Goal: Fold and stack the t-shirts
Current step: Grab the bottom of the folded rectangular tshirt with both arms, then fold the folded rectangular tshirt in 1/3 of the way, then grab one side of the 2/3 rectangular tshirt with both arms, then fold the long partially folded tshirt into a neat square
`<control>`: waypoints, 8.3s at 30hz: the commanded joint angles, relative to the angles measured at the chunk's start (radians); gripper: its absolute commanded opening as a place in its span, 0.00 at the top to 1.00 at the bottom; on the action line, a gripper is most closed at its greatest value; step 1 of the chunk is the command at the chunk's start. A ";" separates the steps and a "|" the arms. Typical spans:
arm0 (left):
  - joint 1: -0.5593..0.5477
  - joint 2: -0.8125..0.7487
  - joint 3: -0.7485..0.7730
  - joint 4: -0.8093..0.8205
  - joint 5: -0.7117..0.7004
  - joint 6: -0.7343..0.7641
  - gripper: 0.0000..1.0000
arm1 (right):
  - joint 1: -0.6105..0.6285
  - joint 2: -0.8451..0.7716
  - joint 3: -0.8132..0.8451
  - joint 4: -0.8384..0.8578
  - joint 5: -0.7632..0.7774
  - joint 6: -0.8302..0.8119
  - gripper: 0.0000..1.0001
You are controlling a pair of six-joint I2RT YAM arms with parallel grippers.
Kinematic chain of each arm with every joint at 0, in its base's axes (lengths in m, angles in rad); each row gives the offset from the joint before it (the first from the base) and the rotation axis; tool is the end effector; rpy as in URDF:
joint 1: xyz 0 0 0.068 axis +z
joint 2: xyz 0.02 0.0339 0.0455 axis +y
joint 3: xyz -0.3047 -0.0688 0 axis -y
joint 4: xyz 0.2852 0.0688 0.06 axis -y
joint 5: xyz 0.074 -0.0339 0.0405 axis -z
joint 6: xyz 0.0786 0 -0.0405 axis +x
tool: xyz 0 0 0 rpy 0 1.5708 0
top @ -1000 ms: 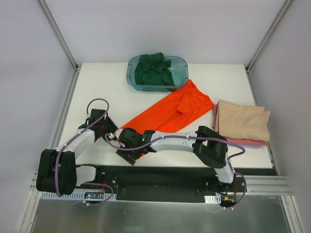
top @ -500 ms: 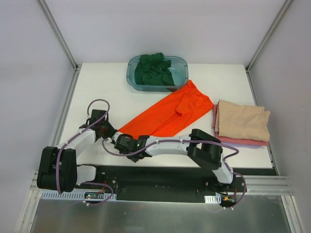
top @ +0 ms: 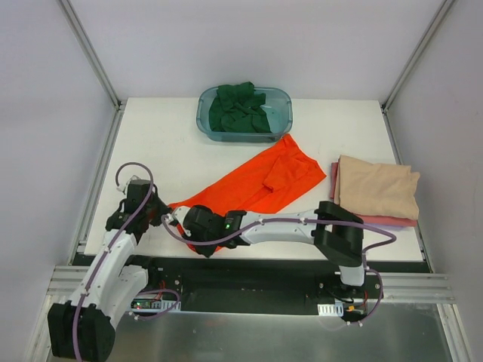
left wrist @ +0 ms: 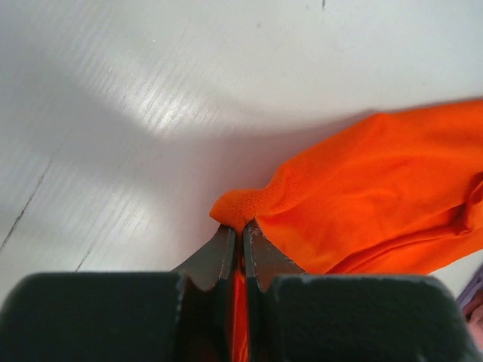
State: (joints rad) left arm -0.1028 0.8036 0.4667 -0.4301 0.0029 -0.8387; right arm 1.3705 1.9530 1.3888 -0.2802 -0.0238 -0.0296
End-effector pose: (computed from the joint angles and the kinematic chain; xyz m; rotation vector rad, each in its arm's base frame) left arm 0.2063 -0.0215 0.1893 -0.8569 2.2270 -0.4631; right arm 0.0993 0.4983 0.1803 -1.6304 1.9178 0.6179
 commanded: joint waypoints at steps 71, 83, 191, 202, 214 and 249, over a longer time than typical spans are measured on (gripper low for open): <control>-0.350 0.884 0.841 0.186 0.120 0.159 0.01 | -0.726 -0.621 -0.537 -0.002 0.162 0.177 0.06; -0.204 0.454 0.387 0.179 0.027 0.101 0.01 | -0.528 -0.430 -0.364 0.064 -0.168 0.060 0.04; -0.184 0.266 0.161 0.085 -0.039 0.004 1.00 | -0.083 -0.377 -0.327 0.007 -0.212 -0.018 0.92; -0.181 -0.256 0.199 -0.078 -0.138 0.029 1.00 | -0.068 -0.529 -0.321 0.213 -0.536 0.143 0.93; -0.189 0.028 0.336 0.007 -0.064 0.007 1.00 | -0.249 -0.641 -0.439 0.214 -0.496 0.241 0.93; -0.399 0.970 0.782 0.198 0.097 0.139 0.63 | -0.559 -0.753 -0.835 0.225 -0.081 0.450 0.75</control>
State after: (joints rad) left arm -0.5098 1.7496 1.1915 -0.2638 0.0692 -0.7315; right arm 0.8230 1.1995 0.5652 -0.0193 -0.1726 0.3874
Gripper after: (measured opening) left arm 0.236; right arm 0.206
